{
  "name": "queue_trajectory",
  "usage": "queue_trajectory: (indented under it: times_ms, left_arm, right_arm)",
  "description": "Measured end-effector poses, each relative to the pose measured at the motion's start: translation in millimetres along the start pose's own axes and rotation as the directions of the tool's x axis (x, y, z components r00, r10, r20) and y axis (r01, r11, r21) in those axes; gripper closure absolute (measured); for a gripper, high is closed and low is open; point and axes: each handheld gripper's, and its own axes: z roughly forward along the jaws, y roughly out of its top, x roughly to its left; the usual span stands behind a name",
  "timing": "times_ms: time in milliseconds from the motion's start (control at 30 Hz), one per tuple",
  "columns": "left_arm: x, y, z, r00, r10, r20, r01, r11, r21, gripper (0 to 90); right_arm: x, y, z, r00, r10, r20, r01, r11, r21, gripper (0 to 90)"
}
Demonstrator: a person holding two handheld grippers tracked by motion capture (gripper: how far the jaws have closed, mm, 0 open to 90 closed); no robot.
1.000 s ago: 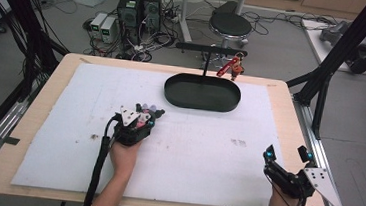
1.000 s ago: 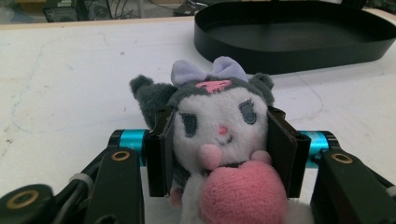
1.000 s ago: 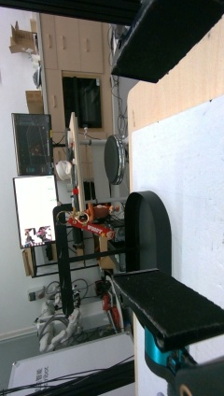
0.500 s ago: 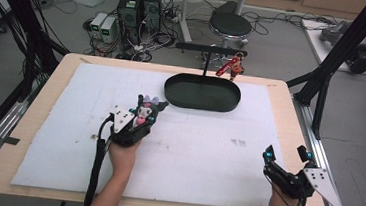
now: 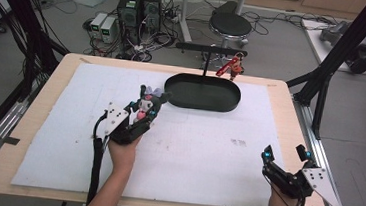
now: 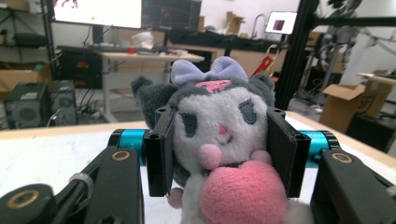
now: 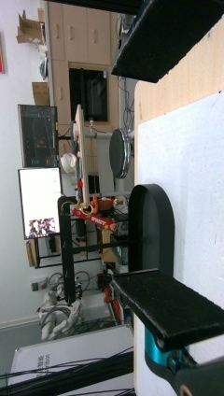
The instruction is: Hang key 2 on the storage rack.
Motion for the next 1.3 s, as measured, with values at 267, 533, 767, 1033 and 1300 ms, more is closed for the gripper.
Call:
queue_trajectory:
  times_ms: [267, 533, 767, 1033, 1300]
  left_arm:
    - [-4.0, 20.3, 4.6, 0.9992, -0.019, 0.035, 0.021, 0.9972, -0.072, 49.7]
    - [-6.1, 37.3, 12.0, 0.9984, -0.032, 0.046, 0.038, 0.9917, -0.123, 49.7]
    - [-10.5, 49.1, 24.3, 0.9982, -0.016, 0.058, 0.024, 0.9894, -0.143, 49.7]
    - [-15.7, 61.3, 43.3, 0.9980, -0.009, 0.063, 0.019, 0.9885, -0.150, 49.8]
    - [-14.2, 64.7, 61.2, 0.9986, -0.004, 0.052, 0.011, 0.9902, -0.139, 49.8]
  right_arm:
    - [-1.2, 0.5, -0.8, 1.0000, 0.006, -0.002, -0.006, 1.000, -0.002, 1.9]
    - [-2.7, 0.6, -0.4, 1.0000, 0.006, -0.004, -0.006, 1.000, -0.009, 1.9]
    - [-3.2, 0.6, 0.1, 1.0000, 0.003, -0.007, -0.003, 1.000, -0.012, 1.9]
    - [-2.3, 0.5, 0.7, 0.9999, 0.004, -0.009, -0.004, 1.000, -0.012, 1.9]
    - [-2.9, 0.4, 0.4, 0.9999, 0.007, -0.008, -0.007, 1.000, -0.017, 1.9]
